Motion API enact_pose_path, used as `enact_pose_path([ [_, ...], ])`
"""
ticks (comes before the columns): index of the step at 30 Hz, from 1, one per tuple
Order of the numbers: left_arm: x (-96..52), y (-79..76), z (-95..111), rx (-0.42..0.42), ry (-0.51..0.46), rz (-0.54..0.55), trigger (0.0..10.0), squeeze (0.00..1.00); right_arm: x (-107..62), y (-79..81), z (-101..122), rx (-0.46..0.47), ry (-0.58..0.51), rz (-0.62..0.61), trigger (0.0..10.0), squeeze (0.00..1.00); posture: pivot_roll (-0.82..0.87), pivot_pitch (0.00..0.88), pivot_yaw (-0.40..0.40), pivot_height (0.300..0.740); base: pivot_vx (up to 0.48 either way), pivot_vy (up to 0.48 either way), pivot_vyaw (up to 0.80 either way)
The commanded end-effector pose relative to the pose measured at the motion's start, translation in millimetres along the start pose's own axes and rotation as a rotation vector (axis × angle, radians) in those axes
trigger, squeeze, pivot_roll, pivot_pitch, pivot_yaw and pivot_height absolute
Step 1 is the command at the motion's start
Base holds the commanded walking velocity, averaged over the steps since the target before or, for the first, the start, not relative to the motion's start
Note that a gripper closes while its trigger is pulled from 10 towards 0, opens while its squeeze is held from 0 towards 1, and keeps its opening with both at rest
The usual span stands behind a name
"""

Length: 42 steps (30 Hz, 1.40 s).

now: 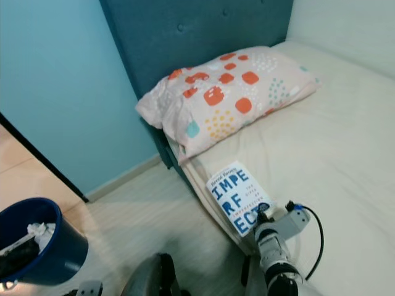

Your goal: Clean up the room

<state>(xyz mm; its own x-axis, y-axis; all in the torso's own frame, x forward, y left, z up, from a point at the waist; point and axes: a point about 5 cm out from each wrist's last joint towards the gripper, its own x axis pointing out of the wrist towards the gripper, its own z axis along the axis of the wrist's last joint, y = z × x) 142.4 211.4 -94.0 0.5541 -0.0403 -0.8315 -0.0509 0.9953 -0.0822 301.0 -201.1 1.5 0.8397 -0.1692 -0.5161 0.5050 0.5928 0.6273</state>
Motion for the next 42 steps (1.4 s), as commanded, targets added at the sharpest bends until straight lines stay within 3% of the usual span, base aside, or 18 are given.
enact_pose_path([
  [1,-5.1,8.1,-11,0.013,0.023,0.007,10.0,0.00,-2.0,-10.1,-8,-0.008,0.047,-0.078,10.0,0.00,0.17,0.322,0.098,0.607,0.000,0.000,0.00],
  [4,-8.2,10.4,-17,0.016,0.022,0.000,10.0,0.00,4.4,6.3,18,-0.033,-0.016,-0.027,10.0,0.00,0.19,0.347,0.103,0.607,0.000,0.000,0.00],
  [7,-9.0,11.2,-18,0.015,0.022,-0.001,10.0,0.00,6.3,13.5,27,-0.033,-0.038,-0.001,10.0,0.00,0.19,0.358,0.107,0.607,0.000,0.000,0.00],
  [9,-12.3,14.2,-25,0.016,0.028,-0.003,10.0,0.00,10.2,38.3,52,-0.044,-0.100,0.094,10.0,0.00,0.19,0.380,0.116,0.607,0.000,0.000,0.00],
  [14,-14.1,15.9,-28,0.017,0.033,-0.003,10.0,0.00,10.9,50.0,61,-0.047,-0.125,0.138,10.0,0.00,0.19,0.391,0.121,0.607,0.000,0.000,0.00],
  [17,-17.4,18.0,-34,0.025,0.044,-0.008,10.0,0.00,11.3,70.9,76,-0.046,-0.164,0.199,10.0,0.00,0.21,0.420,0.128,0.607,0.000,0.000,0.00],
  [34,-24.4,28.7,-39,0.039,0.037,-0.010,10.0,0.00,11.1,90.3,64,-0.023,-0.139,0.251,10.0,0.00,0.26,0.456,0.159,0.607,0.000,0.000,0.00],
  [35,-24.0,28.7,-38,0.036,0.037,-0.007,10.0,0.00,11.1,90.5,64,-0.020,-0.141,0.251,10.0,0.64,0.26,0.450,0.156,0.607,0.000,0.000,0.00],
  [36,-23.6,28.6,-38,0.035,0.036,-0.006,10.0,0.00,11.1,90.4,64,-0.018,-0.142,0.249,10.0,0.64,0.26,0.450,0.156,0.607,0.000,0.000,0.00],
  [37,-23.5,28.4,-37,0.034,0.036,-0.005,10.0,0.00,11.1,90.3,64,-0.017,-0.144,0.248,10.0,1.00,0.26,0.450,0.156,0.607,0.000,0.000,0.00],
  [42,-20.3,24.6,-34,0.030,0.037,-0.007,10.0,0.00,10.8,90.7,76,-0.008,-0.181,0.244,10.0,1.00,0.24,0.415,0.144,0.607,0.000,0.000,0.00],
])
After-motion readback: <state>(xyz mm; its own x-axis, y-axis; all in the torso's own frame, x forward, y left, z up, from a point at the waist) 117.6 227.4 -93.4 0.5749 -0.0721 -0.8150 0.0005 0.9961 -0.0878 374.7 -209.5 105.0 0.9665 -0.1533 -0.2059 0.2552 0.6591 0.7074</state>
